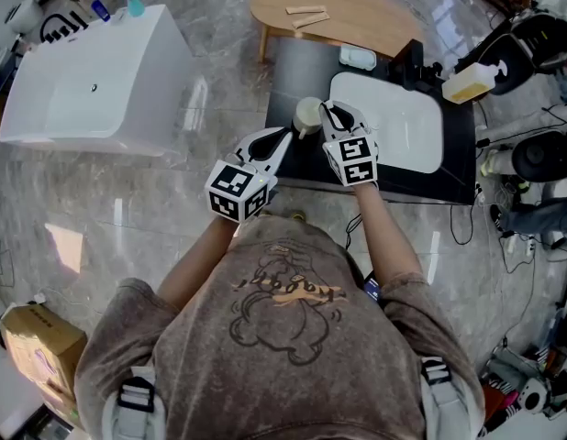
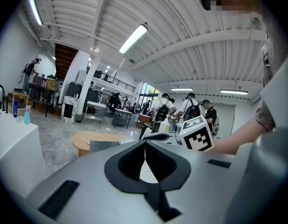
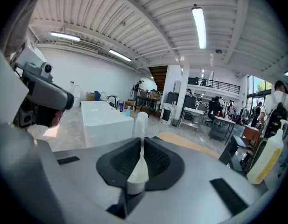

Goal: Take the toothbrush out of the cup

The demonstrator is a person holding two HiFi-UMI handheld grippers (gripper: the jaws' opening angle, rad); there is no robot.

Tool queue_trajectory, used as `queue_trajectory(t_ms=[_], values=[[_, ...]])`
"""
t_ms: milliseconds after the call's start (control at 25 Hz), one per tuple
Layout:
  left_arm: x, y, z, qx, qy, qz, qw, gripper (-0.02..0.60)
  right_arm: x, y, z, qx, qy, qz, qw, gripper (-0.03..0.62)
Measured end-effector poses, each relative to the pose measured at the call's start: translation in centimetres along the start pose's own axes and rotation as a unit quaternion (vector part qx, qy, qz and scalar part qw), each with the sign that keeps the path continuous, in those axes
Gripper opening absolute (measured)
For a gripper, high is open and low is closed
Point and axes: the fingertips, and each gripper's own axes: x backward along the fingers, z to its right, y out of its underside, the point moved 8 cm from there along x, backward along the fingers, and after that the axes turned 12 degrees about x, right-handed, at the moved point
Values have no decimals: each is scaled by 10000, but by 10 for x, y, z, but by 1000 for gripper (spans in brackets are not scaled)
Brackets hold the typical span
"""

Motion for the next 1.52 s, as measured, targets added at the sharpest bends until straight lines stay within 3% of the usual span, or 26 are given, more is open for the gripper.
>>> queue_trajectory(t_ms=[320, 840, 1280, 1520], values=[[-12, 4, 11, -37, 208, -94, 9997, 21, 45, -8, 22, -355, 354, 315, 9982, 23], [-15, 8, 20, -17, 293, -162, 9994, 21, 124, 31, 45, -1422, 1100, 348, 9831, 23], [-17, 12, 25, 23, 349, -195, 9992, 21, 167, 51, 19, -2114, 1336, 343, 9676, 25], [-20, 13, 31, 39, 394, -216, 9990, 21, 172, 59, 12, -2229, 1346, 304, 9650, 25]])
